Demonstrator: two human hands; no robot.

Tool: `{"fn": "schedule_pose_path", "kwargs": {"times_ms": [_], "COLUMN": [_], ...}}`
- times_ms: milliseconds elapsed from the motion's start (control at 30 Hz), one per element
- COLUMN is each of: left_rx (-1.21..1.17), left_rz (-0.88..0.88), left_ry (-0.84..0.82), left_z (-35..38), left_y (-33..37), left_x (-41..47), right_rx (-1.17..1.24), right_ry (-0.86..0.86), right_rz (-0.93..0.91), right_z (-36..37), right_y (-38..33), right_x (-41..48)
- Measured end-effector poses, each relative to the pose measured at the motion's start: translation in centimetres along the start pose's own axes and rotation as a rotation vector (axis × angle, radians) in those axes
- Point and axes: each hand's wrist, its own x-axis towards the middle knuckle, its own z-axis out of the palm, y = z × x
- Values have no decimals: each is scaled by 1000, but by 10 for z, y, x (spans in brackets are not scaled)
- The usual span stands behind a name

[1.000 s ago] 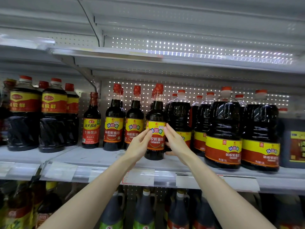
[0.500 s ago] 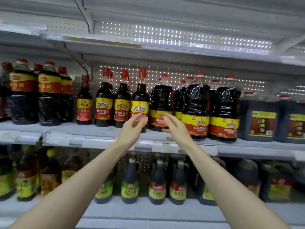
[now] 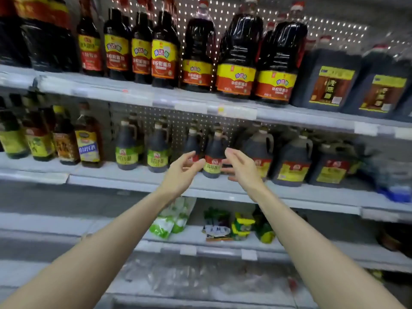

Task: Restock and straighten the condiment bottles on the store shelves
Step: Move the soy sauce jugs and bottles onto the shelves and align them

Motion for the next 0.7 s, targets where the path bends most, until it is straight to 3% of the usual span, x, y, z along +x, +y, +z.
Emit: {"fn": "schedule_pose_path", "kwargs": {"times_ms": [333, 700], "left_rx": [11, 37], "left_rz": [-315, -730], "left_ry": [-63, -149], "left_z": [54, 48], "left_y": [-158, -411], "left_x": [-44, -101], "right_rx": [-15, -25], "right_ry": [-33, -146], "right_rz": [295, 621], "right_z": [23, 147], "right_y": [167, 406], "right_x": [-45, -98]}}
